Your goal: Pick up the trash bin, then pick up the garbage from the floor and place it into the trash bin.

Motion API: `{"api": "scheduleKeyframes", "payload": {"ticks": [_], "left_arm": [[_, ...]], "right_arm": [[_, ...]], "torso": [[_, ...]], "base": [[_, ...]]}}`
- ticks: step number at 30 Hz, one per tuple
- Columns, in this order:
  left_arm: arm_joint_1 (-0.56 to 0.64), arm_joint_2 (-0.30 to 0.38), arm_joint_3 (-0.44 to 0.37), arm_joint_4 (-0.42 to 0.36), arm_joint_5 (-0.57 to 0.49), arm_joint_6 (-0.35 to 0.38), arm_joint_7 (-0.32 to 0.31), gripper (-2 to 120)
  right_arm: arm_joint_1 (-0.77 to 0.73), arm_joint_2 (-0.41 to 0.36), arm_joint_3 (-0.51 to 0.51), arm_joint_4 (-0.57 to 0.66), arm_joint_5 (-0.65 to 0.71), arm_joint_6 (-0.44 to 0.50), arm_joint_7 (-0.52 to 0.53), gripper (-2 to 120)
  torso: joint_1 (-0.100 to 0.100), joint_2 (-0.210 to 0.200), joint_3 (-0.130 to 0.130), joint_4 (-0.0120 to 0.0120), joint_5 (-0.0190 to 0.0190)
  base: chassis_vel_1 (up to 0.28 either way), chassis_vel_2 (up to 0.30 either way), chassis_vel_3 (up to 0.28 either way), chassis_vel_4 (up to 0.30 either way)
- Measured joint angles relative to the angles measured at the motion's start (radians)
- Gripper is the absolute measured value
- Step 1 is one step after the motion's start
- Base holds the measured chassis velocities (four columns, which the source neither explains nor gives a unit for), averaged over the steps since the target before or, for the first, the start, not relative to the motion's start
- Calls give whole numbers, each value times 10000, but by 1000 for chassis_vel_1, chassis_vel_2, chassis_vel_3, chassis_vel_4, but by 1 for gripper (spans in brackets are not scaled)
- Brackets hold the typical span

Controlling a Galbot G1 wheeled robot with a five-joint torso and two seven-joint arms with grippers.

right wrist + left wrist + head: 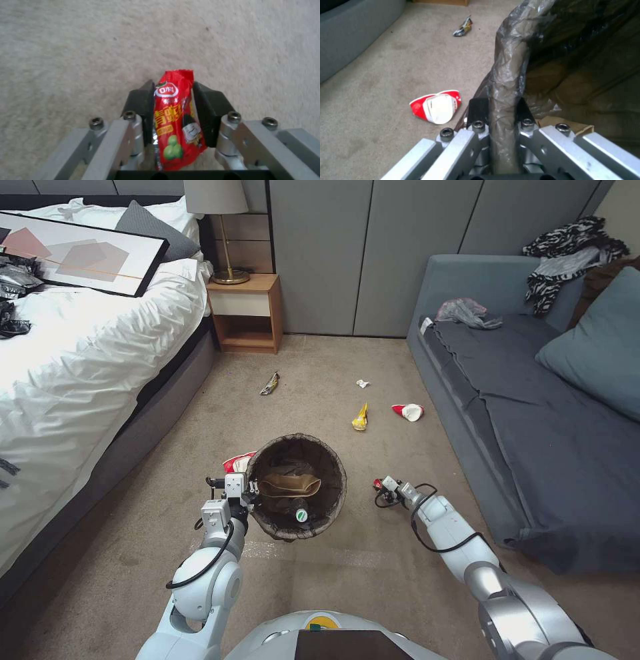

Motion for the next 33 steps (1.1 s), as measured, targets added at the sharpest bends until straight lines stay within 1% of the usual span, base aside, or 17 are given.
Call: {"api": "scheduleKeyframes", "payload": {"ticks": [6, 8, 9, 10, 11, 13, 23, 25, 33], "left_arm": [[86, -11, -13, -79, 2, -17, 1, 2], [85, -8, -14, -125, 1, -17, -6, 2], [85, -8, -14, -125, 1, -17, -6, 2], [90, -6, -14, -133, 0, -18, -12, 2], [103, -5, -18, -140, 0, -18, -17, 2], [111, -8, -25, -150, -1, -18, -27, 2], [119, 46, -30, -157, -43, -18, -34, 2], [110, 55, -29, -157, -55, -22, -34, 2], [27, 57, -12, -104, -92, -30, -34, 2]], "right_arm": [[4, -9, 58, -297, 692, -263, 14, 24], [-23, -34, 72, -463, 1069, -337, -105, 14], [-23, -34, 72, -463, 1069, -337, -105, 14], [-49, -41, 71, -477, 1203, -392, -139, 10], [-87, -44, 95, -547, 1391, -462, -241, 4], [-186, -34, 148, -642, 1561, -465, -294, 0], [-444, -38, 356, -655, 1717, -464, -335, 0], [-491, -69, 391, -655, 1724, -463, -341, 0], [-632, -97, 456, -652, 1820, -463, -183, 0]], "torso": [[0, 0, 0, -3, 0], [0, 0, -1, -2, -6], [0, 0, -1, -2, -6], [0, 0, -1, -3, -5], [0, 1, -1, -3, -8], [0, 1, -2, -1, -6], [0, 2, -2, -2, -11], [0, 2, -2, -2, -4], [0, 2, -1, -3, -5]], "base": [[0, 0, 0, 0], [0, 0, 0, 0], [0, 0, 0, 0], [0, 0, 0, 0], [0, 0, 0, 0], [0, 0, 0, 0], [0, 0, 0, 0], [0, 0, 0, 0], [0, 0, 0, 0]]}}
